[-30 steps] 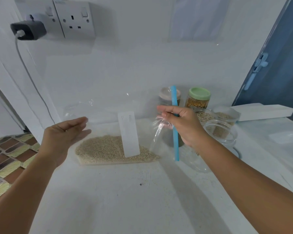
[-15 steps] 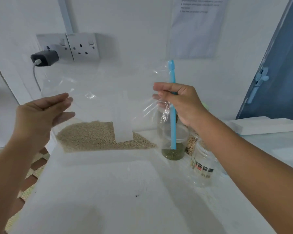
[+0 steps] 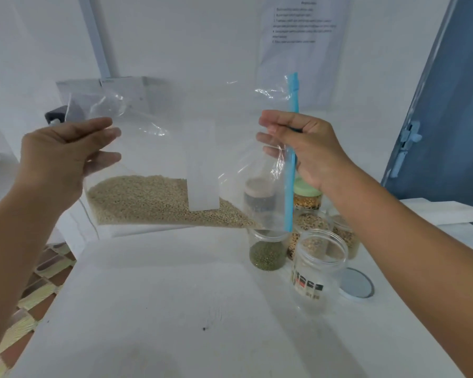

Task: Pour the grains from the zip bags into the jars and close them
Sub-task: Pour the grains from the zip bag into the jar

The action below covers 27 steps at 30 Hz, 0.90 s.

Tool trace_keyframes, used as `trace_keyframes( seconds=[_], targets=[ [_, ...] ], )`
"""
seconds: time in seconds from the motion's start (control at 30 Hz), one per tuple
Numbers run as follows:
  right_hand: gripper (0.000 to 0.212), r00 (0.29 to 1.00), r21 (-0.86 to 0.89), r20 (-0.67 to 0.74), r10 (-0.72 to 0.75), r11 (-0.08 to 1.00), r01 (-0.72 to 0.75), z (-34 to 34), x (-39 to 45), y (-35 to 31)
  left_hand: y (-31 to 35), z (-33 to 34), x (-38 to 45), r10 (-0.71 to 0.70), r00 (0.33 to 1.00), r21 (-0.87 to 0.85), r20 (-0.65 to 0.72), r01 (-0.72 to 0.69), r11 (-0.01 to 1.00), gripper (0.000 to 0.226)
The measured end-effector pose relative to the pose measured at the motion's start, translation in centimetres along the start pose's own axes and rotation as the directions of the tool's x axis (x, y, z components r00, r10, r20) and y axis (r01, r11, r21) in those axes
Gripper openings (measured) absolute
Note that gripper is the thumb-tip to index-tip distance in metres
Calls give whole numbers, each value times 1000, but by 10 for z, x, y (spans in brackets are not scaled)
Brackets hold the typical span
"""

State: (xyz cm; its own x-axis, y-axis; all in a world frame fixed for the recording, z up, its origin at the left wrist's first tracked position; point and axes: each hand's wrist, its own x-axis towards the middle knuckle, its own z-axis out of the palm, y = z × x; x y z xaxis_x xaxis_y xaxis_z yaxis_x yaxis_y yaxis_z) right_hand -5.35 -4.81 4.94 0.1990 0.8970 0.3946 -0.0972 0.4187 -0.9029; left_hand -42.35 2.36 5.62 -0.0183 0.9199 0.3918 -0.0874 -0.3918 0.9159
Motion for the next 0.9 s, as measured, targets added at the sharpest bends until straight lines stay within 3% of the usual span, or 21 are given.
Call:
trace_keyframes(
  seconds=[0.13, 0.6, 0.9],
  targets=[
    [23, 1000, 29, -16, -3, 1000, 4, -20, -1, -11, 13, 21, 5, 0, 1000, 15, 31, 0, 1000, 11],
    [25, 995, 141, -90, 33, 990, -20, -83, -30, 6, 30, 88, 0, -21, 986, 90, 164, 6, 996, 14],
    [26, 993, 219, -104, 48, 975, -25, -93, -33, 13, 41, 104, -2, 1, 988, 126, 156, -21, 992, 17]
  ],
)
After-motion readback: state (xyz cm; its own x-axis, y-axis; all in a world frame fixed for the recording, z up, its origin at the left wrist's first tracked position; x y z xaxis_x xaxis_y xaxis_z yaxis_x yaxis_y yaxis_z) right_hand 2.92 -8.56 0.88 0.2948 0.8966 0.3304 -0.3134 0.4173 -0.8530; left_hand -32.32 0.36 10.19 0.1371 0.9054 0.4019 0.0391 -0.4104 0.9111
